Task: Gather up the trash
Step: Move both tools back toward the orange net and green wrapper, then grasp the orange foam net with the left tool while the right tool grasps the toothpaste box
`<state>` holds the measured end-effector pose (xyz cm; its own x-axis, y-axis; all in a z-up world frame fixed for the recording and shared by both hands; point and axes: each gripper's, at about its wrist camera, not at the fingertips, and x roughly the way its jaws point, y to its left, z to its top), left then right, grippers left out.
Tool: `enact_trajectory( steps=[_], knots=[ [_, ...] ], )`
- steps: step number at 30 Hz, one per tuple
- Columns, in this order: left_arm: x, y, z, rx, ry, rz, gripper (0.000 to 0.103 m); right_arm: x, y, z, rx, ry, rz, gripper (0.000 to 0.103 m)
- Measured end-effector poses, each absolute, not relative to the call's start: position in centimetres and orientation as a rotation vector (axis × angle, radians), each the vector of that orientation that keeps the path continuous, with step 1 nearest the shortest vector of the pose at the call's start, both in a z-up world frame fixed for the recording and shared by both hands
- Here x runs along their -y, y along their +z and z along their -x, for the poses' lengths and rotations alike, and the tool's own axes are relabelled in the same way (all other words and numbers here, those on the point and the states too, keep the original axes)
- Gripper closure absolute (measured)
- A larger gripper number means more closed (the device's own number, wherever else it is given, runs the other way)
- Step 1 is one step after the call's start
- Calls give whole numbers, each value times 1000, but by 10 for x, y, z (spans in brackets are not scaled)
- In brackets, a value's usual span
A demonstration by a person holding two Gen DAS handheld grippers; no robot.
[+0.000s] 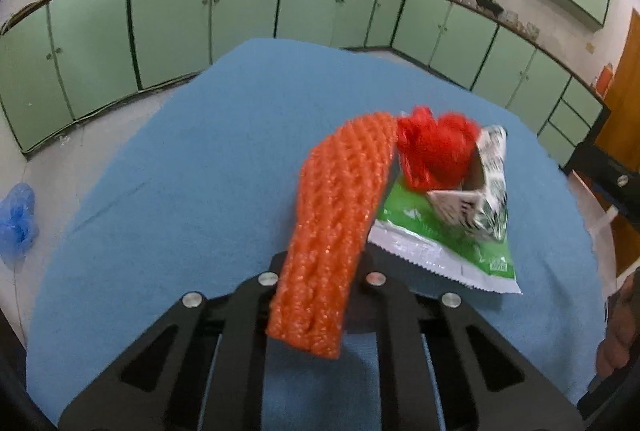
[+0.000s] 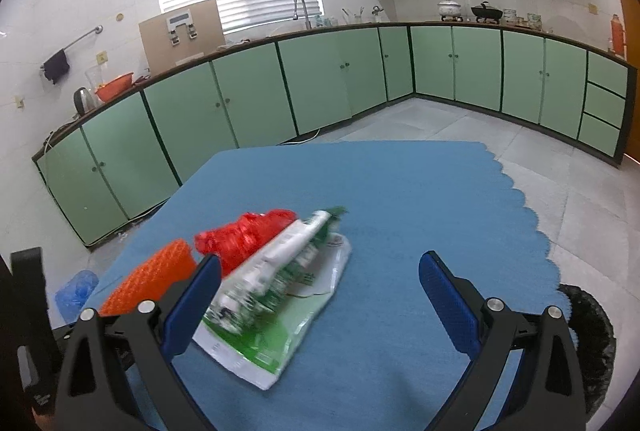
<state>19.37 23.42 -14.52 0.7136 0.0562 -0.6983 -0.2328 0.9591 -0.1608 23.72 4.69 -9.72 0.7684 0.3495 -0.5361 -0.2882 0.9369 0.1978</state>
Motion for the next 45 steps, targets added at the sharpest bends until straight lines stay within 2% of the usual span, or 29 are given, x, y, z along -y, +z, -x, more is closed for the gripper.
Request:
enact_trajectory(
  steps=[7,21,29,37,45],
  knots=[
    [-228,-119,-182,-633,246,185,94,-70,-102,-241,-619,346,-118,7],
    [-235,-136,-192,-686,231,218,94,-93,-138,-268,-753,232,-107,10],
    [-230,-135,-200,-698,187,227,94,-67,-141,-263,-779,208,-67,11],
    [-214,-138,-201,-705,156,211,94,-33,-145,-267,-843,219,-203,11],
    [-215,-139,-204,-705,175,202,94,-51,-149,-280,-851,264,-219,13]
  ],
)
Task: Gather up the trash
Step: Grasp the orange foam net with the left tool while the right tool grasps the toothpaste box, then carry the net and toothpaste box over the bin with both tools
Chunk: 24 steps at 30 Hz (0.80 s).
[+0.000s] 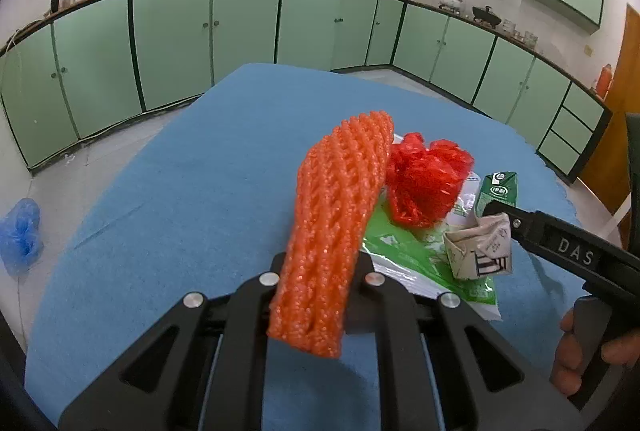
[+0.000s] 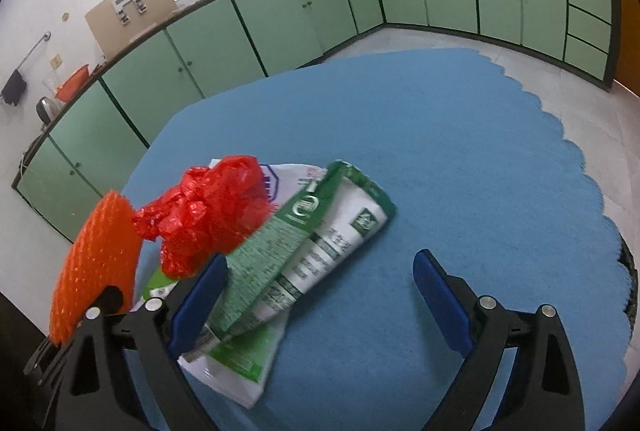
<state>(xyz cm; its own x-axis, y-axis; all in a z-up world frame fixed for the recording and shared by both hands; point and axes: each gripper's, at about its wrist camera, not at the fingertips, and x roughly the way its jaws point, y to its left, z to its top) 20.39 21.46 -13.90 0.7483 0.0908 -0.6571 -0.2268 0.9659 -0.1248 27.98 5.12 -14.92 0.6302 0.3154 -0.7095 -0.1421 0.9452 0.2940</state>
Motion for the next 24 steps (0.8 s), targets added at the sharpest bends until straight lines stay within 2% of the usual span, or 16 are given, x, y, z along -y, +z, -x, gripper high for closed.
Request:
enact_trajectory(
  steps=[7,12,14,15,19,24],
  knots=[
    [-213,-140,-212,-708,193,210,94,-64,-147,-286,-859,314,-213,34],
    [-213,-140,-212,-700,202,214,94,-66,-146,-290,-874,340,-231,36],
    [-212,-140,-213,-702,201,212,94,-69,-145,-293,-879,337,-229,46],
    [-211,-140,-213,-704,200,211,94,-70,-145,-295,-886,344,-223,61],
    [-212,-142,-213,-712,195,211,94,-68,-141,-295,-902,382,-217,78],
    [-211,-135,-213,-704,187,208,94,-56,-127,-285,-875,398,-157,81]
  ],
)
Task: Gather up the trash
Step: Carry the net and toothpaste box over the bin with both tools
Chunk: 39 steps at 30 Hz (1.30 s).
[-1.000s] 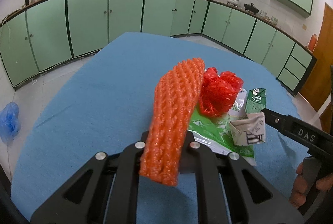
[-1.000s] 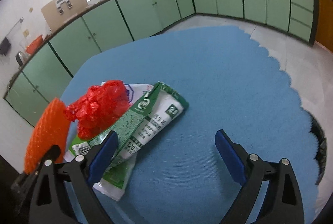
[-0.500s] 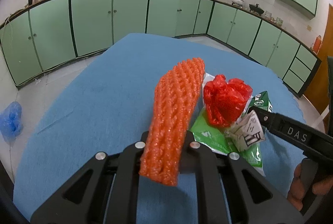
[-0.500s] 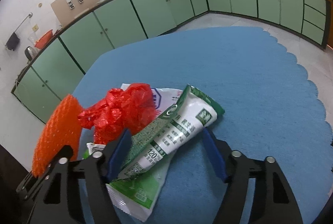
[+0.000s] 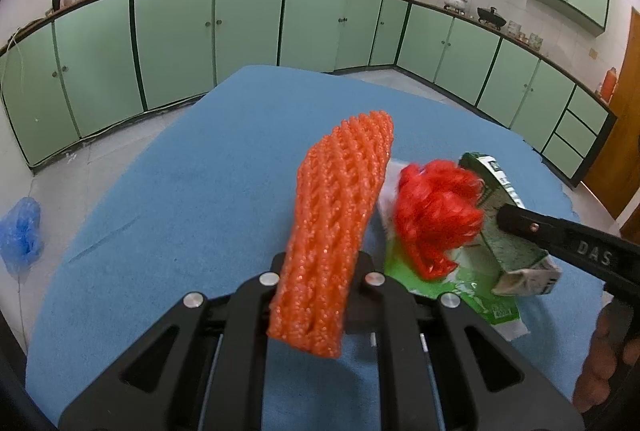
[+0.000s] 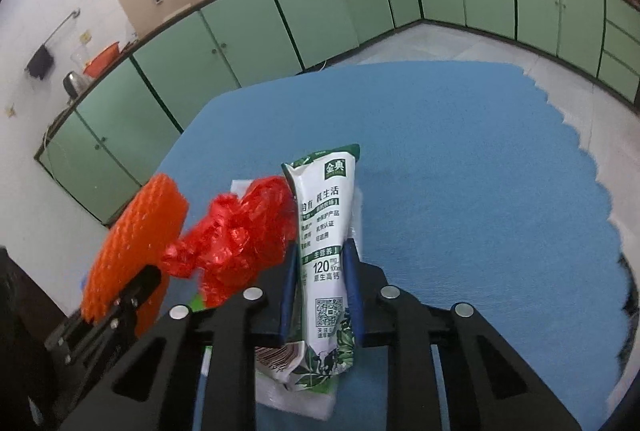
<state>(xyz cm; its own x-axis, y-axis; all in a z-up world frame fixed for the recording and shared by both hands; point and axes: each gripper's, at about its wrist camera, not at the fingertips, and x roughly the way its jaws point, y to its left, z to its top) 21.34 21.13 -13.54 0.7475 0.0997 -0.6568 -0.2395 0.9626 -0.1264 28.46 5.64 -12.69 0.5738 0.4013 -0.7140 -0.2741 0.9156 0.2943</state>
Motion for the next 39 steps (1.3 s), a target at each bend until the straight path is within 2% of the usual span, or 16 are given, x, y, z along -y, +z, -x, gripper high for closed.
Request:
enact_trajectory(
  steps=[18,39],
  knots=[
    [-165,-92,-195,-600,108,186,94,-2,-80,-241,-778,345,-97,81],
    [-28,-64,-192,-549,-132,100,94,111,-47,-199,-701,172,-119,81]
  ],
)
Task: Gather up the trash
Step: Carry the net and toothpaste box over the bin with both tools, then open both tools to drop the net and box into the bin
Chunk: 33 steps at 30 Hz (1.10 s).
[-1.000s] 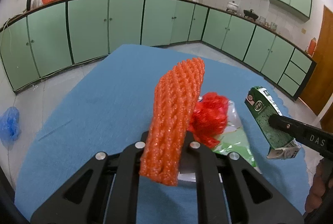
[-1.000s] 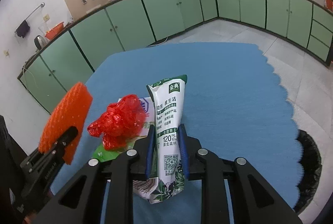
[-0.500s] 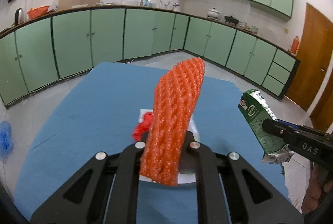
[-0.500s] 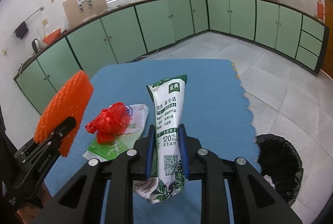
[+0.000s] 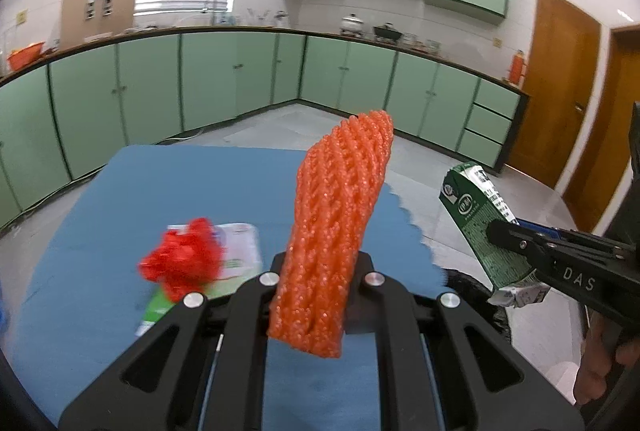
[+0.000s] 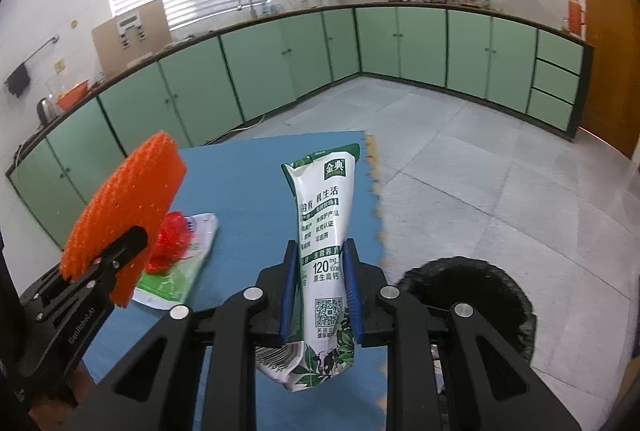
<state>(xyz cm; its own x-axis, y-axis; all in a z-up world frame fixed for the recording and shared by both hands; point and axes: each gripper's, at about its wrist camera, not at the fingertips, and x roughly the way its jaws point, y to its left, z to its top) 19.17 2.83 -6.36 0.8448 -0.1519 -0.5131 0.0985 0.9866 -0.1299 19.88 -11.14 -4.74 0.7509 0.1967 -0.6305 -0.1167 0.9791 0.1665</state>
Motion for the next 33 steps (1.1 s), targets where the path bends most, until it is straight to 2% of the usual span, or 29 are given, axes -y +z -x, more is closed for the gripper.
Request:
enact_trajectory(
  steps=[13,29,32,33],
  knots=[
    [75,-84,-199,-597,-327,56,94,209,-56,-167,-700,2,-169,81],
    [175,-127,-226,-681,-495,-9,94,282,-99,-159,-763,-132,-234,81],
    [187,-136,-235,-718,-514,-19,89,290,-109,-164,-788,-145,-228,80],
    [188,-138,-238,-730,-516,-17,80,293,-114,-166,-797,-151,-226,79]
  ],
)
